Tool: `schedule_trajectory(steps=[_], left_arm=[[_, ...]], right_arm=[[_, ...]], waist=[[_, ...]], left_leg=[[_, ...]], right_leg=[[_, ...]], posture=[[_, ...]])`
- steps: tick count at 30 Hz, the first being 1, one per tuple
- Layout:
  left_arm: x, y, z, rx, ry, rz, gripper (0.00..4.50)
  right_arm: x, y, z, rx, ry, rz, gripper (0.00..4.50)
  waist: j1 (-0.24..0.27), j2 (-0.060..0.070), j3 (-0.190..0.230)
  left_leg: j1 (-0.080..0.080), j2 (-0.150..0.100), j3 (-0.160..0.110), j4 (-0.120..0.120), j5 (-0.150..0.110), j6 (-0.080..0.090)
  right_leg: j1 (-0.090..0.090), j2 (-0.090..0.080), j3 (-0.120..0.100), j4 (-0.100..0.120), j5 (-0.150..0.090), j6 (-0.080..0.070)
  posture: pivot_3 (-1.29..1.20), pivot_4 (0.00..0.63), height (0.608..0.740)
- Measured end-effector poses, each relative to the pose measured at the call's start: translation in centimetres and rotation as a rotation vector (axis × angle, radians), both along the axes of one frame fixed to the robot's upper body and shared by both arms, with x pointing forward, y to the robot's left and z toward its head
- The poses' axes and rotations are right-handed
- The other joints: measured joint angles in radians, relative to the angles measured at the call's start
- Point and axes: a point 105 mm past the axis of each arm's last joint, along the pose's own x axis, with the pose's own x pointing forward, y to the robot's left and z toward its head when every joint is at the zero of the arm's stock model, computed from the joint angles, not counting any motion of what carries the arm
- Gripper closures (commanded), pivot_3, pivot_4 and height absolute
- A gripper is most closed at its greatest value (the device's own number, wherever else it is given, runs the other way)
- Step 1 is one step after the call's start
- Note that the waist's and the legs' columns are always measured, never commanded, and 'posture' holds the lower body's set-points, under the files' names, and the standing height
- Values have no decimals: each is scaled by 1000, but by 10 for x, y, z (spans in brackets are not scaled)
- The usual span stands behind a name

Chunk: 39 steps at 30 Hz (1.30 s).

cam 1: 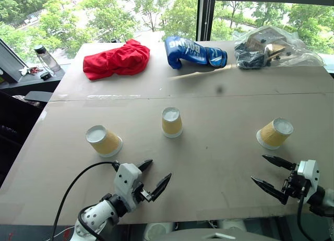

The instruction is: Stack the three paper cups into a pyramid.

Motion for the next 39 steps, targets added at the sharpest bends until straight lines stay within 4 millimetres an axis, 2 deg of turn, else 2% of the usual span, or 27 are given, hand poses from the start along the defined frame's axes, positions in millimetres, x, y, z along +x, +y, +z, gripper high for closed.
schedule_trajectory(steps=[18, 28, 32, 37, 39], left_arm=[[-2, 2, 9, 25, -7, 26, 0], [-10, 5, 16, 0, -32, -46, 0], [-12, 15, 19, -14, -27, -38, 0], [-12, 28, 32, -42, -49, -76, 0], [-11, 31, 34, -32, -60, -100, 0]], right_arm=[[8, -2, -5, -22, 9, 25, 43], [6, 2, -8, -17, 25, 50, 43], [13, 9, -8, -17, 24, 65, 43], [36, 26, 3, 5, -44, 79, 43], [35, 27, 3, 7, -40, 88, 43]], waist=[[-2, -6, 5], [-3, -7, 6], [-4, -7, 7], [-4, -7, 8], [4, -7, 8]], left_leg=[[0, 0, 0, 0, 0, 0], [-1, 0, 0, 0, 0, 0], [-1, 0, 0, 0, 0, 0], [-1, 0, 0, 0, 0, 0], [-2, 0, -1, 0, 0, 0]], right_leg=[[0, 0, 0, 0, 0, 0], [0, 0, 0, -1, 0, 0], [0, 0, 0, -1, 0, 0], [0, 1, 0, -1, 0, 0], [0, 1, -2, -2, 0, 0]], posture=[[0, 150, 737], [0, 150, 737], [0, 150, 737], [0, 150, 737], [0, 150, 737]])
